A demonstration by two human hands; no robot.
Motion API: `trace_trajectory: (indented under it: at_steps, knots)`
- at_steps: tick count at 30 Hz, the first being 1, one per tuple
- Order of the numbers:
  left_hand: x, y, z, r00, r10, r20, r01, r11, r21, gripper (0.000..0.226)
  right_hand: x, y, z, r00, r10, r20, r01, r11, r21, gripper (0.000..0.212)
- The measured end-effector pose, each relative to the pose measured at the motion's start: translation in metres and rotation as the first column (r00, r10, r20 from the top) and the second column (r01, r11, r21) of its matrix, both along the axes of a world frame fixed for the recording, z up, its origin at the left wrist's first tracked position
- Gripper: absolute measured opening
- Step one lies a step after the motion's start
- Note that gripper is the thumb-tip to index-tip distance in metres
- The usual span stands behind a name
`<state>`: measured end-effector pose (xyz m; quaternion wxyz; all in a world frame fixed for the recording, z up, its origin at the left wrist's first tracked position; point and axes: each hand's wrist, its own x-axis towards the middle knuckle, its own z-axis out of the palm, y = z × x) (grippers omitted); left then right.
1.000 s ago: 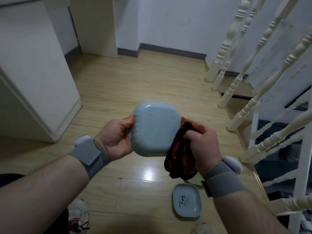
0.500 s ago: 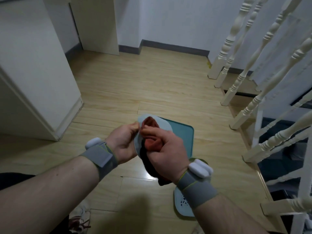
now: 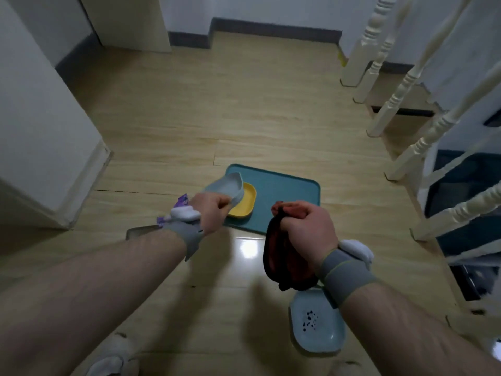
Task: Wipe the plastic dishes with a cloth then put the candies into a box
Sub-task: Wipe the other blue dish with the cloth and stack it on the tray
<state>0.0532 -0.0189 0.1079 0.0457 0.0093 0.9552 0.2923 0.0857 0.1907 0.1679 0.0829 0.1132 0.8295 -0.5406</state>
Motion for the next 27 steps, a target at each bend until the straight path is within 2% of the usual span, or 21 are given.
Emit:
trace_trajectory:
  at_steps: [3, 6, 8, 10, 15, 21, 22, 24, 26, 27]
  knots:
    - [-0.054, 0.004, -0.055, 0.983, -0.146, 0.107, 0.166, 0.964, -0.208, 0.017, -0.038, 0.008, -0.037, 0.998, -0.030, 0.048, 0.031, 0.999, -0.028, 0.032]
    - [-0.081, 0.010, -0.088, 0.960, -0.214, 0.181, 0.269, 0.883, -0.386, 0.018, -0.048, 0.016, -0.060, 0.994, -0.058, 0.093, 0.068, 0.992, -0.106, 0.037]
    - [-0.099, 0.015, -0.116, 0.937, -0.260, 0.234, 0.341, 0.827, -0.448, 0.025, -0.058, 0.018, -0.079, 0.988, -0.071, 0.139, 0.092, 0.984, -0.152, 0.038]
    - [-0.108, 0.020, -0.138, 0.905, -0.298, 0.303, 0.415, 0.776, -0.476, 0.030, -0.064, 0.019, -0.095, 0.981, -0.098, 0.168, 0.127, 0.977, -0.172, 0.035]
    - [-0.117, 0.027, -0.173, 0.877, -0.296, 0.380, 0.465, 0.723, -0.510, 0.036, -0.077, 0.024, -0.123, 0.972, -0.112, 0.207, 0.147, 0.976, -0.163, 0.035]
    - [-0.116, 0.026, -0.184, 0.897, -0.212, 0.388, 0.385, 0.807, -0.448, 0.033, -0.081, 0.028, -0.132, 0.960, -0.134, 0.245, 0.172, 0.974, -0.144, 0.034]
    - [-0.114, 0.026, -0.185, 0.910, -0.211, 0.357, 0.366, 0.813, -0.453, 0.035, -0.082, 0.029, -0.132, 0.959, -0.145, 0.243, 0.183, 0.973, -0.138, 0.034]
    - [-0.106, 0.033, -0.182, 0.946, -0.289, 0.148, 0.324, 0.845, -0.426, 0.038, -0.081, 0.033, -0.128, 0.961, -0.158, 0.228, 0.190, 0.974, -0.126, 0.035]
    - [-0.094, 0.048, -0.180, 0.918, -0.394, -0.049, 0.345, 0.852, -0.393, 0.039, -0.080, 0.038, -0.121, 0.963, -0.161, 0.218, 0.192, 0.972, -0.132, 0.035]
    - [-0.086, 0.058, -0.177, 0.901, -0.427, -0.080, 0.363, 0.841, -0.401, 0.040, -0.079, 0.040, -0.118, 0.964, -0.161, 0.213, 0.193, 0.972, -0.138, 0.035]
